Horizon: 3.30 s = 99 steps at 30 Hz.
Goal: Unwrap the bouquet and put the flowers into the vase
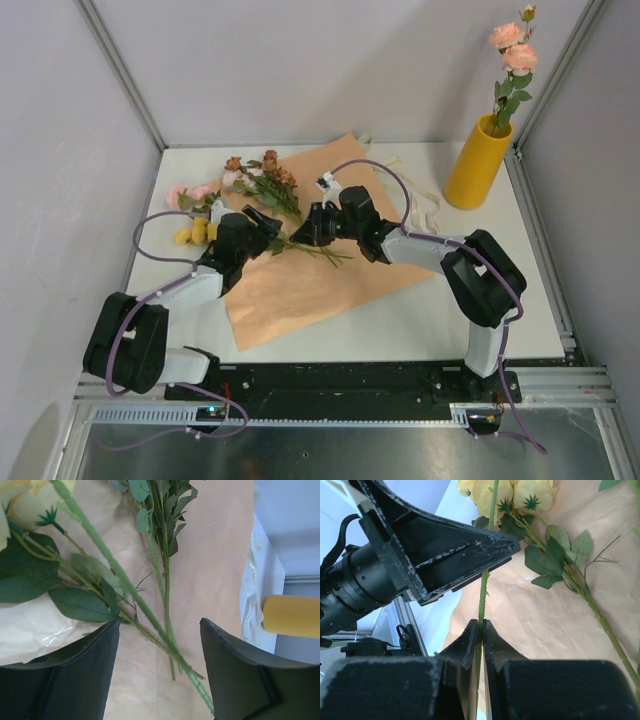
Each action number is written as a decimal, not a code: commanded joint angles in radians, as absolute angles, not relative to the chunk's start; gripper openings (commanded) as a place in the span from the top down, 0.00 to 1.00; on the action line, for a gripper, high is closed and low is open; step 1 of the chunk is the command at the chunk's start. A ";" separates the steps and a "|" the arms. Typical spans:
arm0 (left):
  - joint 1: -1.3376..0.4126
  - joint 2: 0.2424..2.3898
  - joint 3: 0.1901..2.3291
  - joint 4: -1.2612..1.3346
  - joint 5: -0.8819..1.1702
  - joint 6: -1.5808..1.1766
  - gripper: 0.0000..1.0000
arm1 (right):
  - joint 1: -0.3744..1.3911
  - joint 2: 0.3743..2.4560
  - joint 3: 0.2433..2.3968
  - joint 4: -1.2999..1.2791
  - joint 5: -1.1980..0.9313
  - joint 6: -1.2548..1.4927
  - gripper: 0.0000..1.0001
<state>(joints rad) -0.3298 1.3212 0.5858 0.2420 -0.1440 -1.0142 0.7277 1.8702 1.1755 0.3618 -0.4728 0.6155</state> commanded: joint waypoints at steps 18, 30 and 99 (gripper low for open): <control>-0.305 1.204 0.624 0.355 -0.119 -0.849 1.00 | 0.737 1.815 1.177 0.335 -0.493 0.524 0.63; -0.322 0.970 0.685 0.069 0.006 -0.566 1.00 | 0.681 1.616 1.094 0.352 -0.482 0.538 0.30; -0.388 0.420 0.669 -0.489 0.156 -0.332 0.00 | 0.081 1.454 1.754 0.321 0.089 -0.178 1.00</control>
